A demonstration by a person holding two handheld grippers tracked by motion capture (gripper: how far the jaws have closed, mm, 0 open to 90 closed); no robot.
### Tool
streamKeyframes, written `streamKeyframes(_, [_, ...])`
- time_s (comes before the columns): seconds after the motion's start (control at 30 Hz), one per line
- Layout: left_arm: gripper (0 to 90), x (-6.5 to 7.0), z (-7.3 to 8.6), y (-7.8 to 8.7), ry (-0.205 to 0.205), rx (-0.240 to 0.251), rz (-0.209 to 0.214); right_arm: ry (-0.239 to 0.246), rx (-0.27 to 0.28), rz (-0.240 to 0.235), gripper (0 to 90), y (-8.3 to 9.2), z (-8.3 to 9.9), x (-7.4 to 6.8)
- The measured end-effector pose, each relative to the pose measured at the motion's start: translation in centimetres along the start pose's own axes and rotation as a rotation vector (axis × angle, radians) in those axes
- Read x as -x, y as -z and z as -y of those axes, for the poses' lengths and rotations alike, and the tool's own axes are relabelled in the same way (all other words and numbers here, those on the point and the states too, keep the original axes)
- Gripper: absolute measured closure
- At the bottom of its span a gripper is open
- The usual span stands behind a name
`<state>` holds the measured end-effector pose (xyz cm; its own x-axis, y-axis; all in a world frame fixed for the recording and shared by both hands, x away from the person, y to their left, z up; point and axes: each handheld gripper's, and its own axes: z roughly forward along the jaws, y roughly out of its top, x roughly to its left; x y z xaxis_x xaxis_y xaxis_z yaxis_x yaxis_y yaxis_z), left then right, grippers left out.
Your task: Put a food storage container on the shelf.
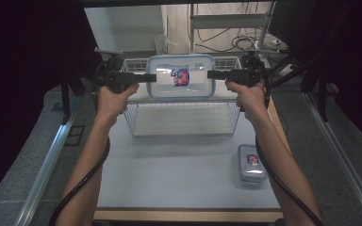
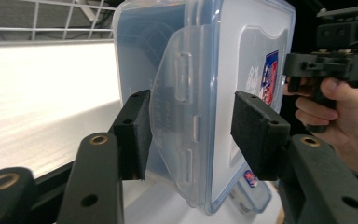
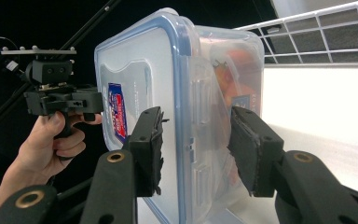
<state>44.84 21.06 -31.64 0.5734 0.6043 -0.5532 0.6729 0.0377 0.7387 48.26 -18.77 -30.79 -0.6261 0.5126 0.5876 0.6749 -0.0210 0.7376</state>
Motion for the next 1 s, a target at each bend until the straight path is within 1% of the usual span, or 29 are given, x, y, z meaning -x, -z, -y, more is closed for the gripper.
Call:
streamKeyframes(0.03, [48.5, 0.0, -0.1, -0.1, 0.007, 0.005, -0.002, 0.000, 0.000, 0.004, 55.1, -0.1, 0.0, 0.0])
streamKeyframes(0.1, [48.3, 0.0, -0.1, -0.1, 0.008, 0.006, -0.005, 0.005, -0.002, 0.012, 54.7, -0.2, -0.1, -0.1])
streamKeyframes(0.27, [47.5, -0.1, -0.2, -0.2, 0.001, 0.006, -0.016, 0.019, -0.004, 0.030, 53.3, -0.4, -0.4, -0.1])
streamKeyframes(0.4, [46.2, 0.1, -0.3, -0.4, -0.007, 0.013, -0.047, 0.028, 0.001, 0.043, 52.0, -0.7, -0.5, 0.0])
streamKeyframes(0.57, [45.5, -0.1, -0.3, -0.5, 0.005, 0.021, -0.047, 0.033, 0.012, 0.055, 50.3, -1.0, -0.6, 0.1])
streamKeyframes(0.7, [44.5, -0.3, -0.4, -0.6, 0.008, 0.024, -0.050, 0.025, 0.024, 0.062, 49.5, -1.3, -0.6, 0.3])
streamKeyframes(0.77, [43.7, -0.4, -0.5, -0.7, 0.009, 0.027, -0.066, 0.032, 0.030, 0.072, 49.0, -1.4, -0.7, 0.3])
streamKeyframes(0.83, [42.7, -0.5, -0.7, -0.9, 0.001, 0.022, -0.088, 0.047, 0.035, 0.098, 48.7, -1.5, -0.8, 0.2])
streamKeyframes(0.87, [43.5, -0.5, -0.8, -1.0, -0.007, 0.016, -0.096, 0.065, 0.037, 0.119, 49.7, -1.5, -0.9, 0.1])
streamKeyframes(0.9, [45.0, -0.4, -0.9, -1.1, -0.005, 0.017, -0.103, 0.079, 0.031, 0.138, 50.1, -1.5, -1.0, 0.0])
streamKeyframes(0.93, [43.8, -0.4, -1.0, -1.2, -0.018, 0.010, -0.135, 0.098, 0.023, 0.164, 51.7, -1.6, -1.0, -0.1])
streamKeyframes(0.97, [42.1, -0.3, -1.0, -1.3, -0.030, 0.013, -0.149, 0.110, 0.029, 0.163, 51.4, -1.6, -1.0, -0.1])
streamKeyframes(1.0, [43.1, -0.2, -1.0, -1.3, -0.035, 0.021, -0.145, 0.121, 0.031, 0.170, 51.4, -1.6, -1.1, -0.2])
